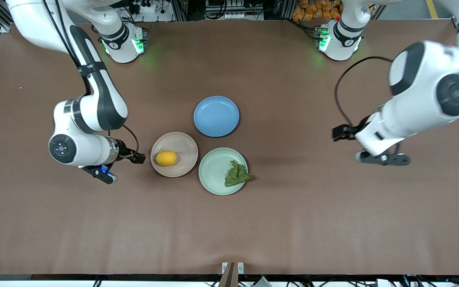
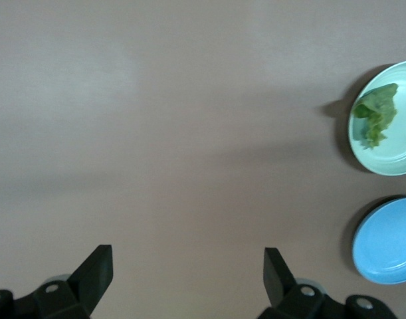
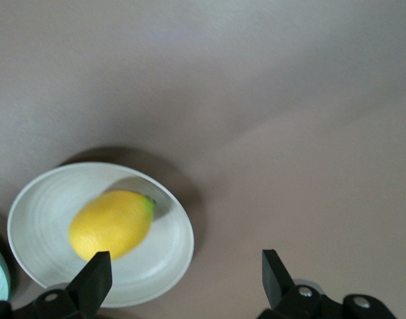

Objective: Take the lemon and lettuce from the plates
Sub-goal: 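Reach the right gripper to the lemon while the left gripper reaches the lettuce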

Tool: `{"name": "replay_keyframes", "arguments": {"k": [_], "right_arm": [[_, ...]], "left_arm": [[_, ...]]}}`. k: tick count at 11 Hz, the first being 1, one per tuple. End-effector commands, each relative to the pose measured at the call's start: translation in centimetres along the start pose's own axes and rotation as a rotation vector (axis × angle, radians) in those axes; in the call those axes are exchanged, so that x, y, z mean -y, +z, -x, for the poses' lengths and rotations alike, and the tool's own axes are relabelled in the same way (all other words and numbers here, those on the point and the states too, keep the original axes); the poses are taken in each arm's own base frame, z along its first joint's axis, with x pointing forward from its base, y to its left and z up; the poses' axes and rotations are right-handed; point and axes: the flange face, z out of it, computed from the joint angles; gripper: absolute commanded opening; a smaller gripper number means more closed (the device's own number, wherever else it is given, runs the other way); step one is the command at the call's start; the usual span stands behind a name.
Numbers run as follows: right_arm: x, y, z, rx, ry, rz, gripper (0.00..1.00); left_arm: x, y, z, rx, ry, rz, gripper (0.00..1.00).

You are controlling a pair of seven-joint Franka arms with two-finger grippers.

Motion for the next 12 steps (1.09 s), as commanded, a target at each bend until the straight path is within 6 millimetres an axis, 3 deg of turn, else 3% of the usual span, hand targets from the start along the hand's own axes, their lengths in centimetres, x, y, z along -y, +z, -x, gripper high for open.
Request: {"name": "replay_keyframes", "arguments": {"k": [1,3,6,7,12], "right_arm": [[3.2,1.0,0.8,-0.055,-0.020,0.007,1.00],[4.1,2.1,0.7,-0.069,0.010,-0.011,1.00],[7.6,3.7,3.0,-0.111,-0.070,-0.016,1.00],[7.5,3.9,2.7,-0.107,-0.087,-0.016,1.00],[9.0,9.1,1.7,-0.113,0.049,-0.024,1.00]], "left_arm": [[-6.1,6.0,-1.6,0.019,-0.052,0.025,1.00],[-8.5,10.2,-2.7,0.015,-0.063,0.041,1.00],[-11.9,16.2,-3.7,0.013,-0.089,0.092,1.00],[-13.3,18.3,-3.6,0.019,-0.106,0.104,1.00],[-17.7,23.7,-3.6,-0.006,-0.215,0.192,1.00]]}}
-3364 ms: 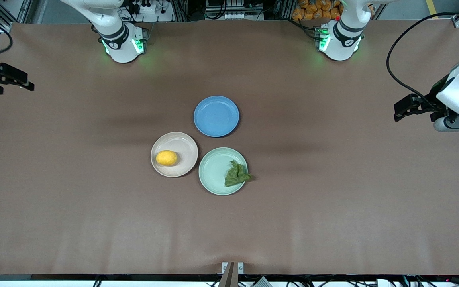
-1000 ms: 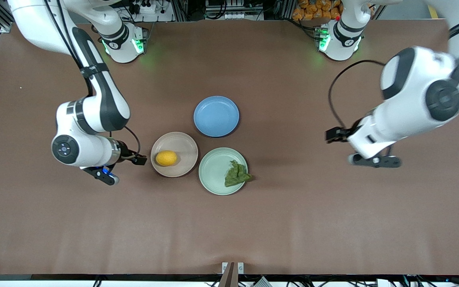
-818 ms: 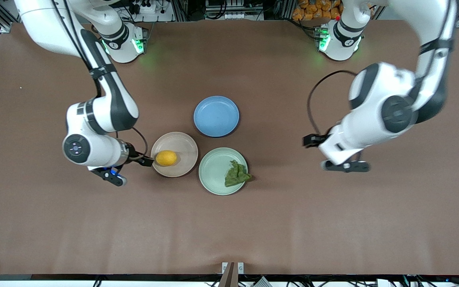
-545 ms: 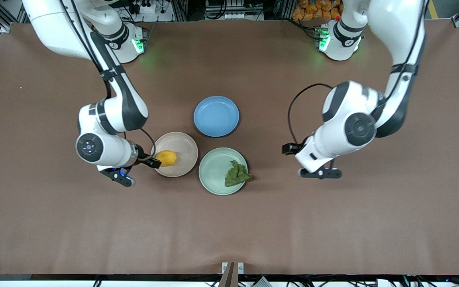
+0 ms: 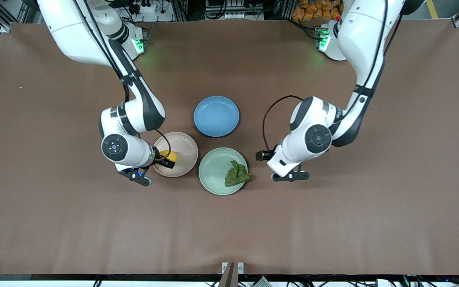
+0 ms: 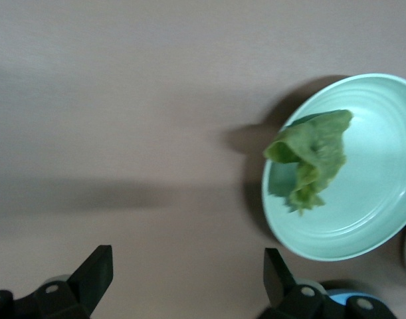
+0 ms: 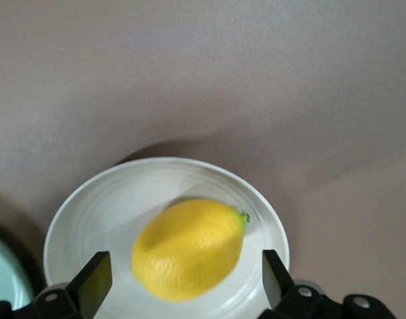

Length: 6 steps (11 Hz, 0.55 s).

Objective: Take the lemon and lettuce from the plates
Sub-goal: 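Close the right gripper on the lemon while the left gripper grasps the lettuce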

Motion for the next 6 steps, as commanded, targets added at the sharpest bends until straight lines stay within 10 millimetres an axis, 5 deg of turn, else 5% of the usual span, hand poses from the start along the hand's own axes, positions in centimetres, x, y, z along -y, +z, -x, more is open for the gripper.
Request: {"name": "replay_keyframes", "arguments": {"k": [1,6], "right_arm": [[0.7,2.9,-1.5,-0.018,0.144,-0.002,1.00],[0.5,3.4,-1.3,0.001,0.281,0.013,1.00]], "left_arm": [[-1.7,2.3,-0.3,-0.022,-0.082,0.073,1.00],[-2.6,4.5,-0.5,-0.058,-0.127,0.122,1.00]]}}
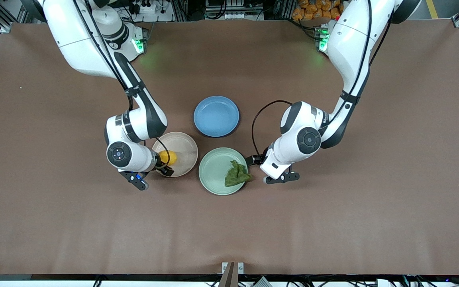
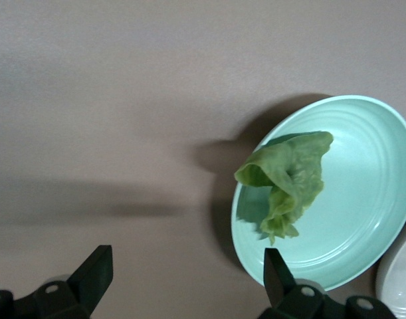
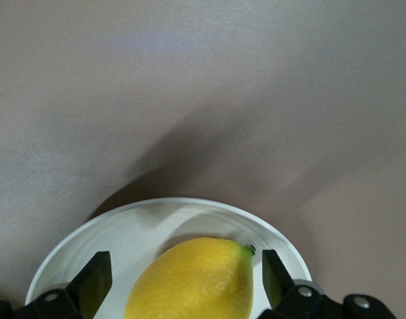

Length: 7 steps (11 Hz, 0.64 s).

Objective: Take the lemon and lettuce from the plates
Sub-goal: 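Close the right gripper on the lemon while the left gripper grasps the lettuce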

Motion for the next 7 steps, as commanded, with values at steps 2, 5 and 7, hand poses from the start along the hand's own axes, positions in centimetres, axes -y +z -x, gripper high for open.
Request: {"name": "replay_keyframes", "arguments": {"k": [2,5,7], "right_arm": [[1.3,1.3,1.7,0.009,0.163,0.028,1.00],[1.2,1.8,1.6,0.013,0.202,0.035,1.00],[1.2,2.0,1.6,0.011,0.196,0.039,0.81]], "left_arm": [[-1.6,1.7,-0.1,-0.056,-0.078,0.065,1.00],[-2.4,3.3,-0.3,-0.065,-0.097,0.076,1.00],[-2.4,3.4,-0.4,-0.067,-0.103,0.079,1.00]]}}
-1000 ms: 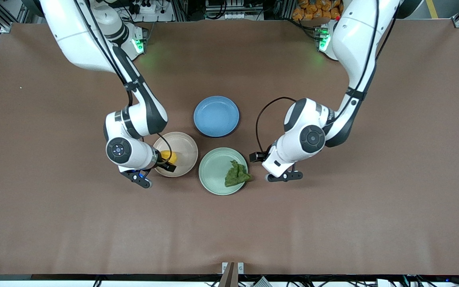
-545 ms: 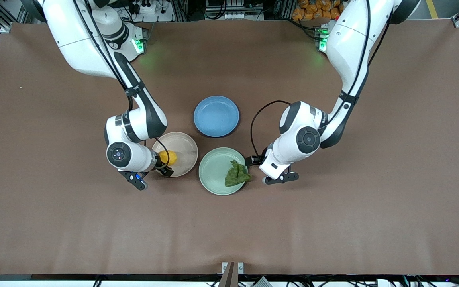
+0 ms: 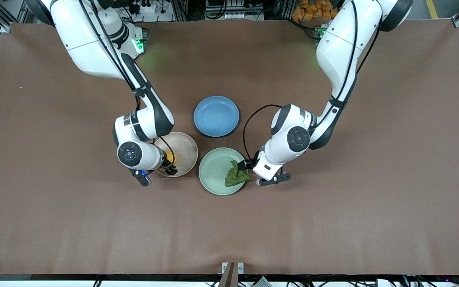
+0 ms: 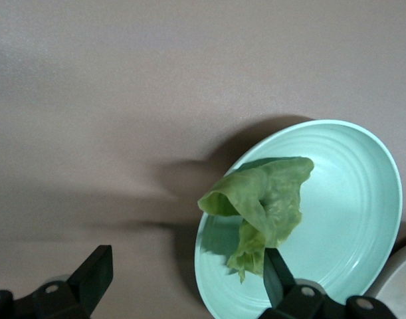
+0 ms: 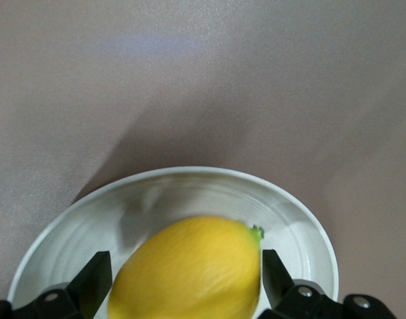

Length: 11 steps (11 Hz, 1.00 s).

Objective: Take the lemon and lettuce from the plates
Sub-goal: 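Close the right gripper on the lemon while the left gripper grasps the lettuce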

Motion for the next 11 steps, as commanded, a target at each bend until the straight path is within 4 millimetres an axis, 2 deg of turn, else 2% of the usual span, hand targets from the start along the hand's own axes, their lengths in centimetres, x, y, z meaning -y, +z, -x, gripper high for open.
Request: {"name": "replay_keyframes", "arguments": {"k": [1,2,3,7,8,10,11], "right_arm": [[0.4,0.0,-0.2,-0.011,0.013,0.004,0.44],[0.4,0.0,-0.2,-0.012,0.007,0.005,0.27],[0.4,0.0,-0.1,-0.012,0.001,0.005,0.20],[0.4,-1.1,-0.5,-0.027,-0.056,0.002,0.18],[0.4,-2.2,-1.2,-0.021,-0.096,0.005,0.18],[-0.2,-4.4,-3.2,0.013,-0.113,0.040,0.18],[-0.2,-4.5,-3.4,0.014,-0.125,0.039,0.18]], "left_arm": [[-0.8,0.1,-0.5,-0.007,-0.050,0.029,0.92],[-0.9,0.0,-0.8,-0.013,-0.078,0.034,0.82],[-1.1,0.1,-1.0,-0.014,-0.087,0.039,0.78],[-1.4,-0.1,-1.3,-0.035,-0.115,0.058,0.76],[-1.5,-0.1,-1.6,-0.047,-0.126,0.066,0.76],[-2.0,0.5,-1.0,-0.043,-0.144,0.066,0.65],[-2.0,0.4,-1.0,-0.047,-0.145,0.069,0.65]]}}
